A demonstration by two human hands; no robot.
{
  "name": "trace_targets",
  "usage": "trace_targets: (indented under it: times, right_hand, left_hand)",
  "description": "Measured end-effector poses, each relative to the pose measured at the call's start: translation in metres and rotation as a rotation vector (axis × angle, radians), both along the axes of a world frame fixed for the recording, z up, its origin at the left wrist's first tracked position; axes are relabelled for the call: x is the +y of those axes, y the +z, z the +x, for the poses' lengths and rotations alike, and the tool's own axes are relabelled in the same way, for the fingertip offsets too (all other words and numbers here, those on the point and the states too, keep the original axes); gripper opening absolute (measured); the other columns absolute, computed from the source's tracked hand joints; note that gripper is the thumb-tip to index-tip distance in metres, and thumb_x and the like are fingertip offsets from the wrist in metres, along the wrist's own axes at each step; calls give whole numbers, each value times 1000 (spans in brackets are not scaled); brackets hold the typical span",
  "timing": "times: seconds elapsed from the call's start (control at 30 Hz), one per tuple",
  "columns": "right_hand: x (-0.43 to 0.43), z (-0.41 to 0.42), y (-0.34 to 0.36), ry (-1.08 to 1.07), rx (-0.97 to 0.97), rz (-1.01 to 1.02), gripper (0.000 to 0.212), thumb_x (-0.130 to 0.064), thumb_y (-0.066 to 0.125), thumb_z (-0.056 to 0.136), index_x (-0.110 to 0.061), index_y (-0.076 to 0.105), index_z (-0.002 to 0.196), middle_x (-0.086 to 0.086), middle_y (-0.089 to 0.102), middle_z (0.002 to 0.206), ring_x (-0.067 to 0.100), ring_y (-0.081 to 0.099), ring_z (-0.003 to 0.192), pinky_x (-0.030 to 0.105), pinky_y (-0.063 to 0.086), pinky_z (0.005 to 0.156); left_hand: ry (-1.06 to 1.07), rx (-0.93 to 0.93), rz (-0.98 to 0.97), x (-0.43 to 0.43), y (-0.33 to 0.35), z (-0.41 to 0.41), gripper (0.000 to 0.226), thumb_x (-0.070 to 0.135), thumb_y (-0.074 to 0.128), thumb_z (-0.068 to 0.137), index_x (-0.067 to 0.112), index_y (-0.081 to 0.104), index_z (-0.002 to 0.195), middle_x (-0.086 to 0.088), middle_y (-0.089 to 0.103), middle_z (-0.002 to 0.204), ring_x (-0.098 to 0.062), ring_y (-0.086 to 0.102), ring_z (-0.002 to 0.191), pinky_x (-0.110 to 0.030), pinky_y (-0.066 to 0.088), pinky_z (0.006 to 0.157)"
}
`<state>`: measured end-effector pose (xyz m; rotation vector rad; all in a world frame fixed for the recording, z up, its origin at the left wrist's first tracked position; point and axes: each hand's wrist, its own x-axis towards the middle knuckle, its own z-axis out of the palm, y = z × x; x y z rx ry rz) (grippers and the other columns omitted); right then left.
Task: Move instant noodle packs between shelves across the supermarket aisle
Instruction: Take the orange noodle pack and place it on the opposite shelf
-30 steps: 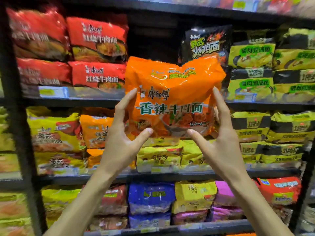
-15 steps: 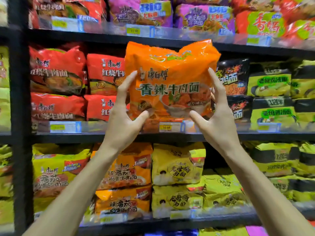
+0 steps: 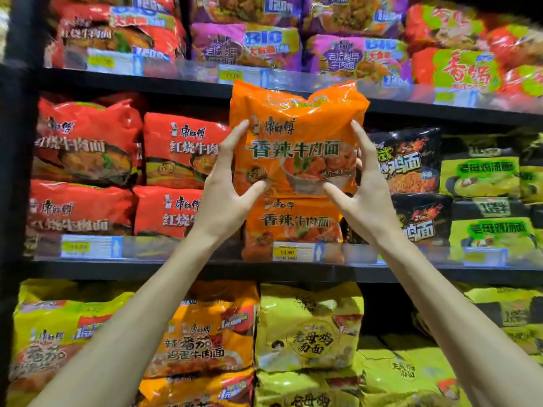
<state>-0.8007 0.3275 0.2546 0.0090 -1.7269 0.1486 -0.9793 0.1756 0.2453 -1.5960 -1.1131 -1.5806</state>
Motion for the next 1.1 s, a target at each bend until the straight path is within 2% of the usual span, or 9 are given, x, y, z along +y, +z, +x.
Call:
trace_targets:
  times: [0.07, 0.23, 0.3, 0.43, 0.57, 0.73, 0.87, 0.97, 1.1]
  right_hand:
    - [9, -7, 4, 5, 16, 4, 93, -9, 69, 86, -32, 15, 158, 1, 37, 158, 23, 40, 144, 51, 35, 117]
    - [28, -25, 2, 20, 54, 3, 97, 4, 72, 80, -32, 21, 154, 3, 38, 153, 19, 40, 141, 30, 36, 118]
    - [34, -30, 1, 52, 59, 14, 97, 3, 76, 80, -29, 24, 155, 1, 37, 152, 13, 41, 138, 26, 40, 113]
    - [45, -37, -1, 91, 78, 13, 93, -1, 78, 83, -23, 25, 156, -1, 32, 155, -16, 38, 129, 17, 45, 103]
    - [50, -45, -3, 66, 92, 12, 95, 7, 76, 81, -26, 23, 153, 6, 31, 157, -18, 41, 125, 4, 44, 93]
    - [48, -48, -10, 27, 97, -35, 96, 10, 67, 83, -40, 18, 148, 6, 34, 155, 0, 50, 112, 23, 55, 89]
    - [46, -49, -7, 32, 66, -126, 93, -4, 73, 87, -37, 17, 155, 1, 33, 160, 18, 43, 141, 39, 42, 113]
    - [46, -47, 0, -29, -2, -149, 93, -12, 75, 89, -34, 15, 158, 2, 36, 160, 0, 58, 108, 22, 42, 100]
    - [47, -47, 8, -158, -42, -176, 94, -18, 75, 90, -32, 13, 159, 4, 47, 151, 2, 54, 82, 25, 43, 90]
  left_hand:
    - [9, -13, 8, 10, 4, -2, 84, 2, 72, 90, 26, 26, 157, 25, 34, 150, 20, 36, 134, -1, 33, 107]
    - [81, -11, 3, 35, 4, -18, 94, -8, 69, 86, 34, 21, 156, 3, 33, 163, -22, 41, 148, -51, 39, 118]
    - [82, -30, -2, 42, 2, -23, 98, -13, 67, 85, 38, 21, 154, 2, 33, 163, -24, 43, 146, -48, 45, 115]
    - [97, -25, 2, 52, 1, -31, 102, -15, 68, 85, 47, 18, 149, -2, 33, 163, -24, 46, 144, -11, 45, 105]
    - [142, -9, 39, 61, -1, -35, 106, -15, 68, 85, 53, 15, 147, -3, 30, 165, -26, 41, 148, -41, 43, 116]
    - [156, 17, 14, 63, -3, -33, 95, -10, 66, 89, 40, 18, 154, 0, 31, 166, -25, 41, 148, -38, 38, 119]
    - [177, 11, -27, 62, 2, -32, 83, 2, 65, 94, 30, 23, 160, 7, 35, 164, -17, 41, 148, -32, 33, 123]
    - [238, 8, -46, 62, 6, -30, 80, 8, 64, 98, 30, 21, 161, 6, 36, 163, -12, 38, 148, -5, 22, 112]
    - [388, -2, -108, 66, 11, -28, 78, 23, 60, 102, 39, 12, 162, -9, 51, 146, -23, 51, 132, -19, 33, 99]
